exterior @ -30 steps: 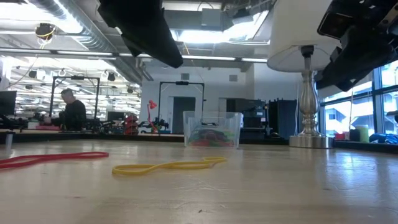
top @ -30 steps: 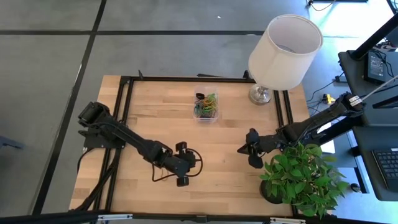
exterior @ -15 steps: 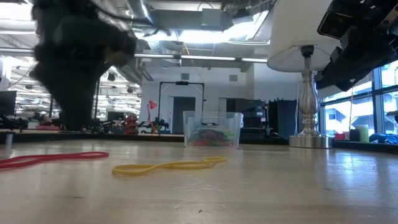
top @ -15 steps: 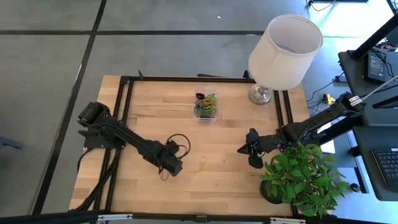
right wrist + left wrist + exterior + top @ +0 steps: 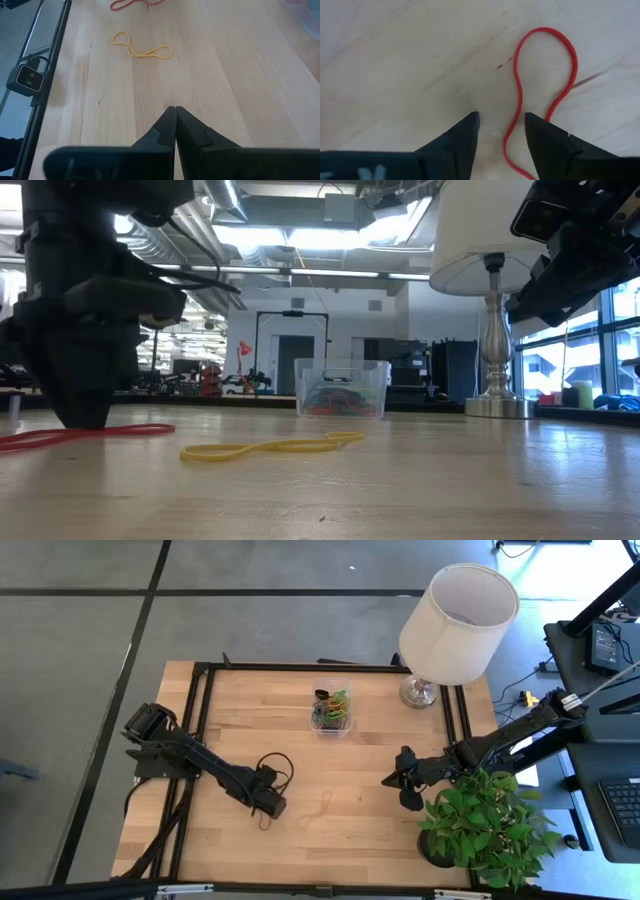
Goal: Pick and place rubber bands into bin
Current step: Put the red rubber band into the transparent bin
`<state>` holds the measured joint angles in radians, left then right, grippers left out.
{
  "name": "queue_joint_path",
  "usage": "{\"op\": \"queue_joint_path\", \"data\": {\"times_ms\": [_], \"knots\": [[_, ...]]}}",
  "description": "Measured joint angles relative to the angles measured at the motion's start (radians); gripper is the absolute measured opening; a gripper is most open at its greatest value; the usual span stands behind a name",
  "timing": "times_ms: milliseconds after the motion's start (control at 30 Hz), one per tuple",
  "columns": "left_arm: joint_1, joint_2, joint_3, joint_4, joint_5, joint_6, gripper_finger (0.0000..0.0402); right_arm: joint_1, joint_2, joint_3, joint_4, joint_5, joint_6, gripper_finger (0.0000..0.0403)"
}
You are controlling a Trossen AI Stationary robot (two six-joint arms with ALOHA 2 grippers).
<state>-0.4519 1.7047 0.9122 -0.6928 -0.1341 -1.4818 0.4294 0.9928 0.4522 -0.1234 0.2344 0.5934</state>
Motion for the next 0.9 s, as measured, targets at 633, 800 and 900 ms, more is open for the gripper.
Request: {"op": "queue_joint_path", "data": {"times_ms": [633, 800, 900], "knots": [[0.065, 0.002, 0.229, -0.127, -0.047, 0.284, 0.0002, -0.001, 0.000, 0.000, 0.001, 0.001, -0.076, 0.0012], [0.173, 0.001, 0.422, -0.250, -0.128, 0.559, 0.0002, -0.020, 0.000, 0.000, 0.001, 0.001, -0.081, 0.0012], [0.257, 0.000, 0.530, -0.275, -0.216, 0.773, 0.0002, -0.039, 0.000, 0.000, 0.002, 0.002, -0.080, 0.0012]]}}
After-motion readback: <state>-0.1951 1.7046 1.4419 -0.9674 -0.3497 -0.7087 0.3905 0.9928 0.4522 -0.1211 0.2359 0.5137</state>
